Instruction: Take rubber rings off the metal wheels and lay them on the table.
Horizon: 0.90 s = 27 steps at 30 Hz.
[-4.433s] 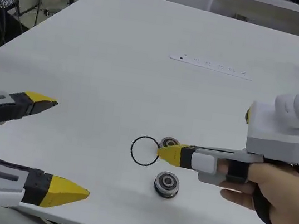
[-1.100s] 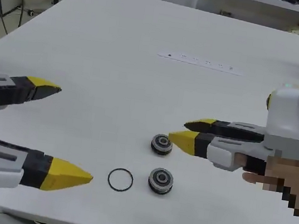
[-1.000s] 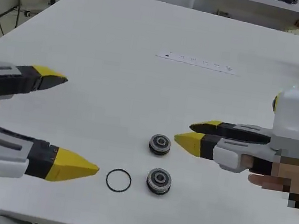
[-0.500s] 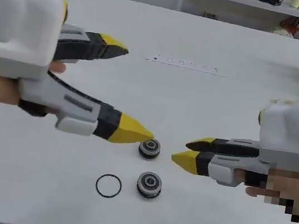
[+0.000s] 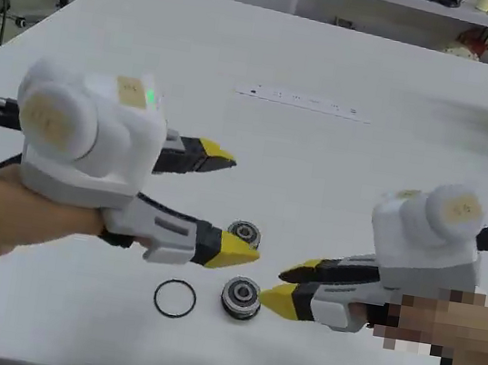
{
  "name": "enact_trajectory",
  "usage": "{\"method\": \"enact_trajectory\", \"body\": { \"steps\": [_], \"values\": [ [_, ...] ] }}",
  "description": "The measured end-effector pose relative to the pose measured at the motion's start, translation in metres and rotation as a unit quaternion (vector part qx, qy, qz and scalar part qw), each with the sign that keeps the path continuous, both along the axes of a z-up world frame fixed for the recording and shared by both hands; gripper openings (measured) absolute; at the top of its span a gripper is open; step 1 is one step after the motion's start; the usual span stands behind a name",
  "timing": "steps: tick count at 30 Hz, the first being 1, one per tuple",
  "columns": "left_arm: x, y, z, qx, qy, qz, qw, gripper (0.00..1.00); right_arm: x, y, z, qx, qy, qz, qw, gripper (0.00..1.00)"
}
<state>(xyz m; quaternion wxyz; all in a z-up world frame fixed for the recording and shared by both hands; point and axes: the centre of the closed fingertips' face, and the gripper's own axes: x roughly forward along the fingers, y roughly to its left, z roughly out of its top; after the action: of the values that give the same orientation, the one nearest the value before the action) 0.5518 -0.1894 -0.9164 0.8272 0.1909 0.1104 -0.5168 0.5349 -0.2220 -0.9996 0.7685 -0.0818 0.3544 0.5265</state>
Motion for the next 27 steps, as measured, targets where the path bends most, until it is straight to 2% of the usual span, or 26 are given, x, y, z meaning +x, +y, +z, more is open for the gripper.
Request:
{"method": "enact_trajectory", "body": {
  "steps": [2, 5, 12, 17, 20, 26, 27],
  "values": [
    [-0.002, -0.002, -0.01, -0.002, 0.021, -0.003, 0.9998, 0.61, -0.001, 0.0, -0.004, -0.004, 0.004, 0.002, 1.0, 0.25],
    [-0.001, -0.005, -0.019, -0.001, 0.031, -0.003, 0.9995, 0.57, -0.003, 0.0, -0.012, -0.021, 0.005, 0.011, 0.9997, 0.26],
    [-0.003, -0.01, -0.035, -0.005, 0.06, -0.002, 0.9982, 0.49, -0.006, 0.003, -0.019, -0.033, 0.004, 0.02, 0.9992, 0.25],
    [-0.006, -0.016, -0.046, 0.006, 0.067, -0.007, 0.9977, 0.4, -0.009, 0.003, -0.028, -0.048, 0.003, 0.025, 0.9985, 0.24],
    [-0.007, -0.018, -0.055, 0.011, 0.077, -0.006, 0.997, 0.38, -0.005, 0.005, -0.024, -0.036, -0.001, 0.02, 0.9992, 0.24],
    [-0.014, -0.023, -0.072, 0.03, 0.094, -0.016, 0.995, 0.33, -0.007, 0.006, -0.025, -0.043, -0.015, 0.033, 0.9984, 0.22],
    [-0.018, -0.026, -0.075, 0.036, 0.101, -0.024, 0.994, 0.32, -0.007, 0.006, -0.024, -0.044, -0.017, 0.034, 0.9983, 0.21]
  ]
}}
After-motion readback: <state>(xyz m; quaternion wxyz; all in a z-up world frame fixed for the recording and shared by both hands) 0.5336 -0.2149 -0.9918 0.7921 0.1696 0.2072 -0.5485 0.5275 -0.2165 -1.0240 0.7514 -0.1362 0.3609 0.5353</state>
